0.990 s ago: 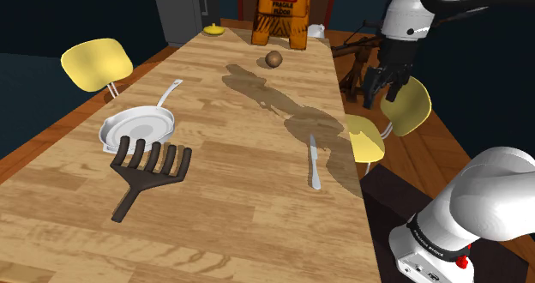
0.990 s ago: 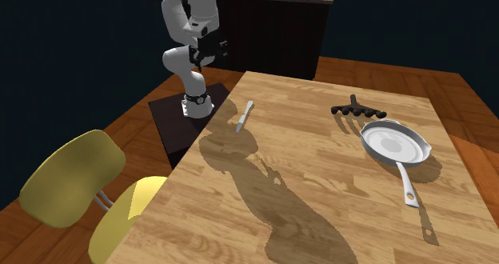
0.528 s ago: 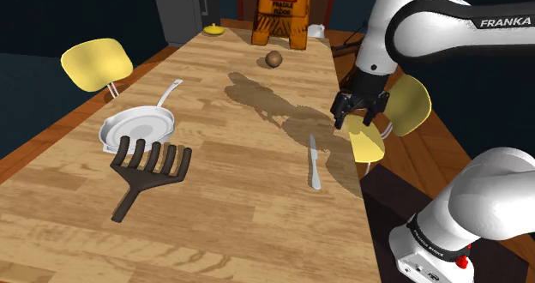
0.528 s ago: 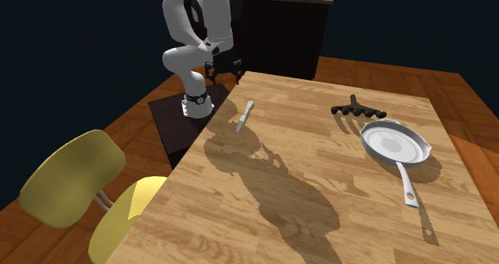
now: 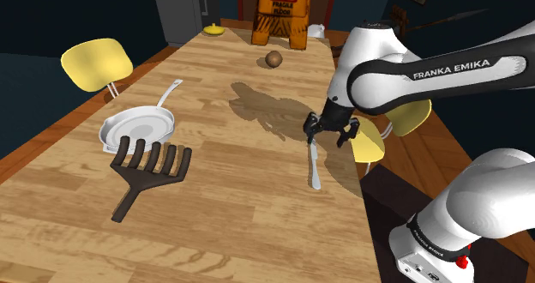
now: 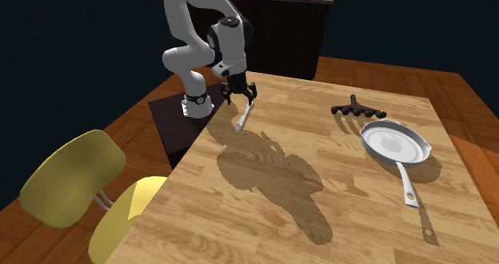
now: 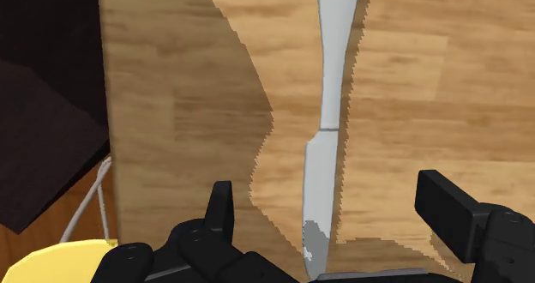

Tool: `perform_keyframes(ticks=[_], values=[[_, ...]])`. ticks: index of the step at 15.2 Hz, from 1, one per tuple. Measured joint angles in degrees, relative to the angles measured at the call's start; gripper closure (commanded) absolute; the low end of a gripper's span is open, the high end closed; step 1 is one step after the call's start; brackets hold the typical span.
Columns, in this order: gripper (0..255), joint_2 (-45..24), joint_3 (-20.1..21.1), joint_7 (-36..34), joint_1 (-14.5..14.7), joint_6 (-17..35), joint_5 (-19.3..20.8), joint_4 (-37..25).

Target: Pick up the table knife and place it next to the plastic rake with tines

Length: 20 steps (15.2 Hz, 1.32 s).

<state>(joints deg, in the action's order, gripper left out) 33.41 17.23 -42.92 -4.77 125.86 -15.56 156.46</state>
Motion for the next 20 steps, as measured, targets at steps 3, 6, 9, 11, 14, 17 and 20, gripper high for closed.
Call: perform_keyframes(ticks=[3, 6, 9, 11, 14, 17, 20], values=[[0, -2.5, 1.8, -2.8, -0.3, 4.4, -0.8, 0.9], [0, -4.9, 2.5, -3.1, -0.5, 7.7, -1.1, 1.7], [0, -6.7, 3.0, -3.2, -0.4, 10.5, -1.4, 2.7], [0, -7.2, 3.2, -3.3, -0.4, 11.3, -1.5, 2.9], [0, -7.4, 3.3, -3.3, -0.4, 11.5, -1.5, 2.9], [255, -7.4, 3.3, -3.3, -0.4, 11.5, -1.5, 2.9], [255, -7.2, 3.2, -3.3, -0.5, 11.3, -1.4, 2.9]])
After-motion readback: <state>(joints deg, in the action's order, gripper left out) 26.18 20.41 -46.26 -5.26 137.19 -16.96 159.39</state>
